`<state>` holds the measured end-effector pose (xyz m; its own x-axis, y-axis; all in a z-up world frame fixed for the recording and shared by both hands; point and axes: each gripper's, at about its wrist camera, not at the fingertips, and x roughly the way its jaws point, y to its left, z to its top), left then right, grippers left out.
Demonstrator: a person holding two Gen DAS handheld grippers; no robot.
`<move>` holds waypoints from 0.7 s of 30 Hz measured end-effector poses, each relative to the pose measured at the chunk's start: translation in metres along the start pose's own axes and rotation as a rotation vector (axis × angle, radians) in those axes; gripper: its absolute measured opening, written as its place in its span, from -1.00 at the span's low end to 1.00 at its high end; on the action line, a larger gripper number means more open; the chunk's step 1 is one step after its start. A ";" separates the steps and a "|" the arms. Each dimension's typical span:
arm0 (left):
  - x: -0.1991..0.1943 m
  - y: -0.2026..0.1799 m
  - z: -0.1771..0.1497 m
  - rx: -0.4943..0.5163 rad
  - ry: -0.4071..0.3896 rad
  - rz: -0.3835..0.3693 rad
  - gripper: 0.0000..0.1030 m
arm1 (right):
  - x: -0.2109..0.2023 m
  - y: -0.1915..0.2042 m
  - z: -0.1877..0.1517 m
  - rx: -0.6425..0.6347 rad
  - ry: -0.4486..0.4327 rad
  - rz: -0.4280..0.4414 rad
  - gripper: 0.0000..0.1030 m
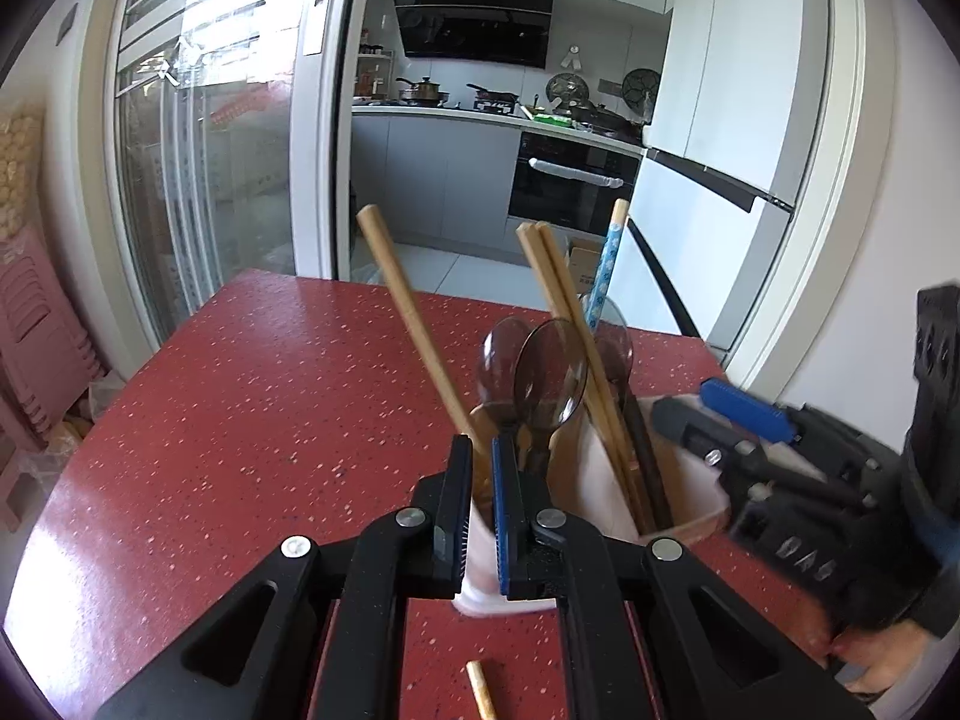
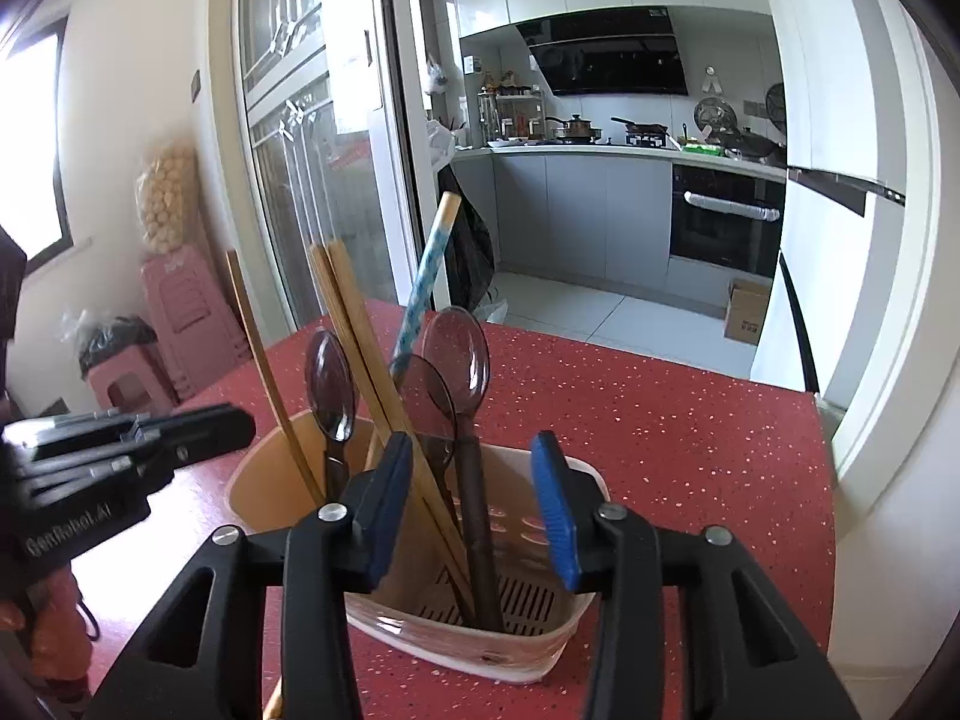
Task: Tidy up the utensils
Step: 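Lower both held utensils into the pink caddy and open both grippers, then move both open grippers back over the last patterned chopstick and spoon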
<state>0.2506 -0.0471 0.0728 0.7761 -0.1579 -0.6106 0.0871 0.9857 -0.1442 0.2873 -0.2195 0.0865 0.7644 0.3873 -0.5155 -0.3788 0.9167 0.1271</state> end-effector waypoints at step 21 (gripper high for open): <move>-0.041 0.030 -0.080 -0.097 0.130 0.097 -0.30 | -0.066 0.011 -0.051 0.216 0.196 0.058 0.56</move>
<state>0.1715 -0.0158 0.0318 0.6899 -0.0750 -0.7200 -0.0495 0.9874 -0.1504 0.2061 -0.2401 0.0788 0.6216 0.4322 -0.6533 -0.2828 0.9016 0.3273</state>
